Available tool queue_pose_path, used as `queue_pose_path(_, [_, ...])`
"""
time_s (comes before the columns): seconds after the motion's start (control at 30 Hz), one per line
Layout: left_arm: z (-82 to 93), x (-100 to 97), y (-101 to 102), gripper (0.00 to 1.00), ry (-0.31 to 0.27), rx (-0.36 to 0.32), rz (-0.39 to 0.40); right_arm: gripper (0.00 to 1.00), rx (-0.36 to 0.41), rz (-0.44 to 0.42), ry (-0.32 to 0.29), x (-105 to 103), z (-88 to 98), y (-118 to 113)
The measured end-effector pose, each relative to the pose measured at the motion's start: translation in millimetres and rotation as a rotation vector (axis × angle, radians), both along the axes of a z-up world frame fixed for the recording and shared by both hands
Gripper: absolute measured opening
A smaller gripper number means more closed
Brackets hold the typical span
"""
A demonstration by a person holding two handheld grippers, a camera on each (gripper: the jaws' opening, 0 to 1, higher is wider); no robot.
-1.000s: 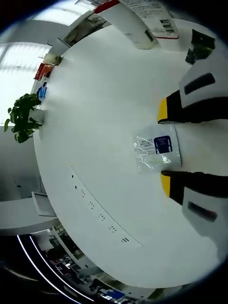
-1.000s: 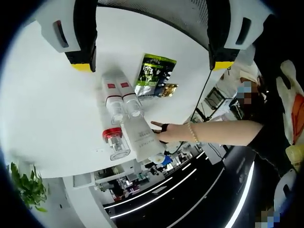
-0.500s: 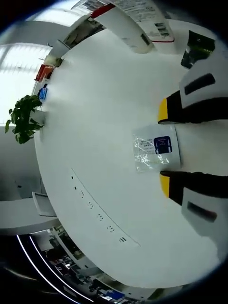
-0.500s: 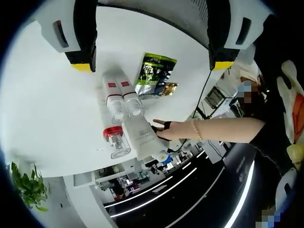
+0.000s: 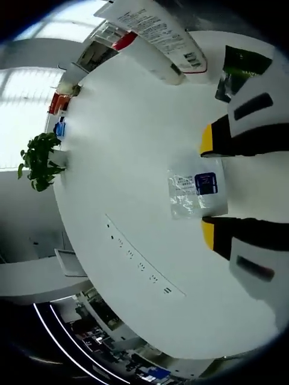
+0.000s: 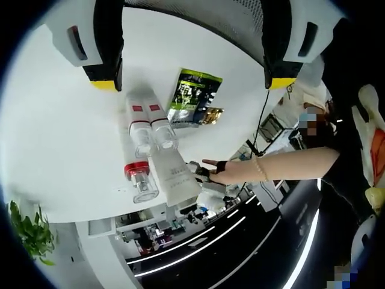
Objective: Arrange the skincare products in the storage area until every visible bottle or jar stands upright without overlapping.
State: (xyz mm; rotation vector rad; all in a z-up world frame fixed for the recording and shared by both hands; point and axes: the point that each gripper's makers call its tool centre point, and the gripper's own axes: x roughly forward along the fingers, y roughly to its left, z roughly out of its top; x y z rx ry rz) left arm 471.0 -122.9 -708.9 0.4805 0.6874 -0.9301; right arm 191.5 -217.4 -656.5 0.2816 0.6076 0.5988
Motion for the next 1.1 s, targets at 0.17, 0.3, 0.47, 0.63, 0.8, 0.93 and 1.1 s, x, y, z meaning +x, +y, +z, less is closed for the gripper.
queue_pose_path(0.17, [15.5, -9.4, 7.3, 0.36, -0.028, -0.025, 0.010, 0.97, -0.012, 0.017, -0.006, -1.1, 0.3, 3.2])
queue_pose_path(0.3, [31.8, -22.0, 17.8, 0.36, -0.044, -0.037, 0.017, 0.97, -0.014, 0.031, -0.010, -1.9, 0.6, 5.3])
queue_pose_path(0.47, [51.5, -36.7, 32.4, 0.36, -0.074, -0.027, 0.017, 0.96, -0.009, 0.044, -0.015, -2.3, 2.2, 8.7])
queue_pose_path(0.63, [70.8, -57.0, 39.0, 0.36, -0.100, -0.034, 0.002, 0.96, -0.012, 0.067, -0.023, -3.7, 2.8, 12.3])
queue_pose_path(0.8, [81.7, -80.7, 47.5, 0.36, -0.114, -0.032, -0.006, 0.96, -0.014, 0.088, -0.033, -5.5, 3.7, 14.6])
queue_pose_path(0.93, [90.6, -98.2, 51.7, 0.36, -0.119, -0.037, -0.009, 0.96, -0.006, 0.092, -0.040, -5.4, 4.7, 14.5])
queue_pose_path(1.1, [101.6, -125.4, 53.0, 0.36, -0.110, -0.057, -0.026, 0.96, -0.007, 0.112, -0.049, -7.0, 6.0, 17.6])
